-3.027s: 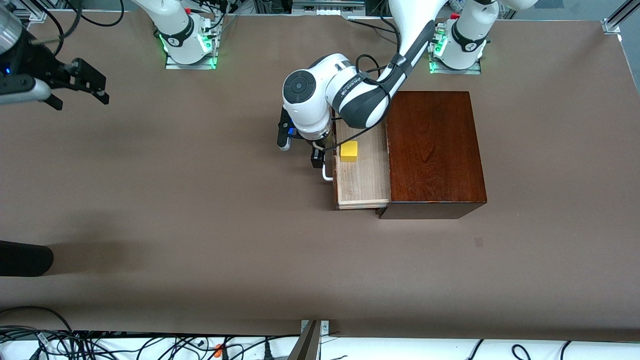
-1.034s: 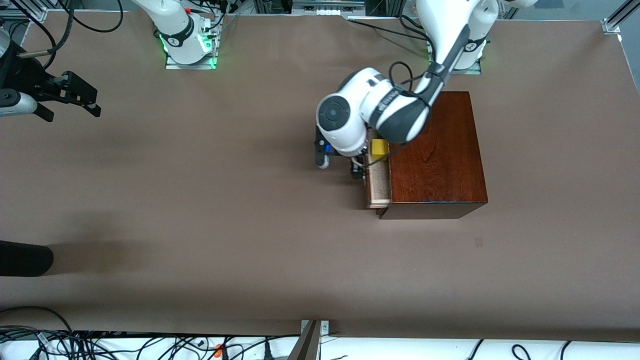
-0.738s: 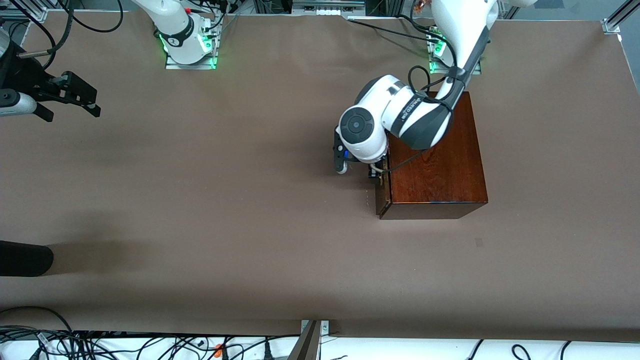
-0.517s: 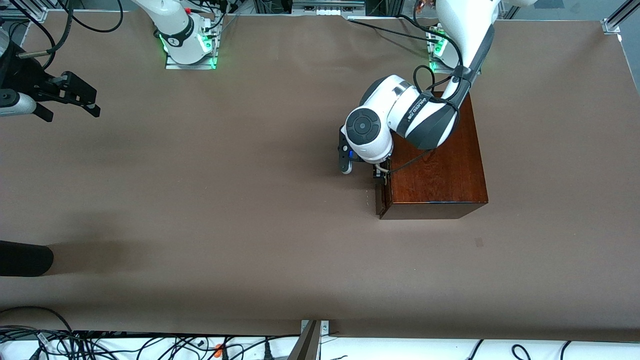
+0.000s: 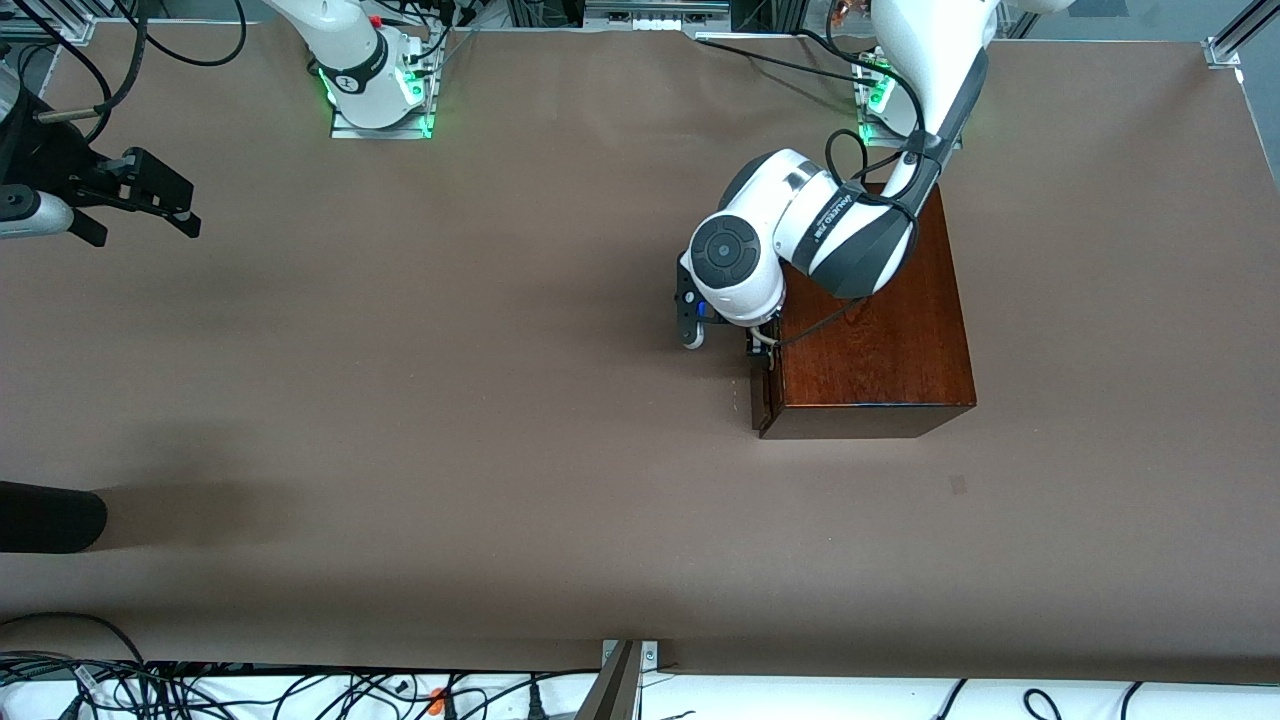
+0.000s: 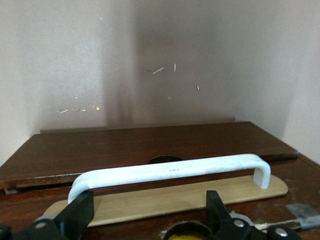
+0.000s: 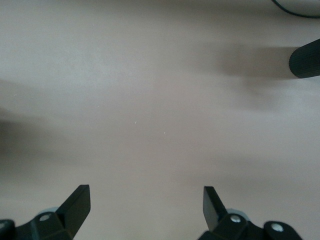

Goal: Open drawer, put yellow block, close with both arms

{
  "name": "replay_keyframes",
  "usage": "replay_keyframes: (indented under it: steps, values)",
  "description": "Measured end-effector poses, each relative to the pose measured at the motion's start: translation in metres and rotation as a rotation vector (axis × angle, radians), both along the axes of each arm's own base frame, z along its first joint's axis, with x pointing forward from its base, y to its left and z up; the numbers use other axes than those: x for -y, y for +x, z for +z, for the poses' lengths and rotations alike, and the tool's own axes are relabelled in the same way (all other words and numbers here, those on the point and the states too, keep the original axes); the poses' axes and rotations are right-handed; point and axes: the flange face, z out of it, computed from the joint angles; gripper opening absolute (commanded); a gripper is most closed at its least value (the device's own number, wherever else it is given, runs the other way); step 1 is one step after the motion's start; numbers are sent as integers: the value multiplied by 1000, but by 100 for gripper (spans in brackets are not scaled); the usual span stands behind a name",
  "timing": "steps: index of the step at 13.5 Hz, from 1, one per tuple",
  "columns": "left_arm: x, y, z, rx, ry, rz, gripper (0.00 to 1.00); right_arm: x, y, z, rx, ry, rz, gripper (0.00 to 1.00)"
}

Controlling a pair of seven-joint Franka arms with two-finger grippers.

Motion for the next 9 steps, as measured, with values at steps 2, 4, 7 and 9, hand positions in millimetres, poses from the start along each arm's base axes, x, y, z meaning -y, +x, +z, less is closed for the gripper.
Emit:
replay_keyframes:
  steps: [2,4,7,9]
  values:
    - [22,0,25,94,-5,122,100,0,0,0,0,0,0,100]
    - [40,2,60,191,-29,292,100,0,0,0,0,0,0,100]
    - [44,6,120,303,-60,574,100,1,0,0,1,0,-2,100]
    - [30,2,163,354,-47,762,100,2,0,1,1,0,-4,100]
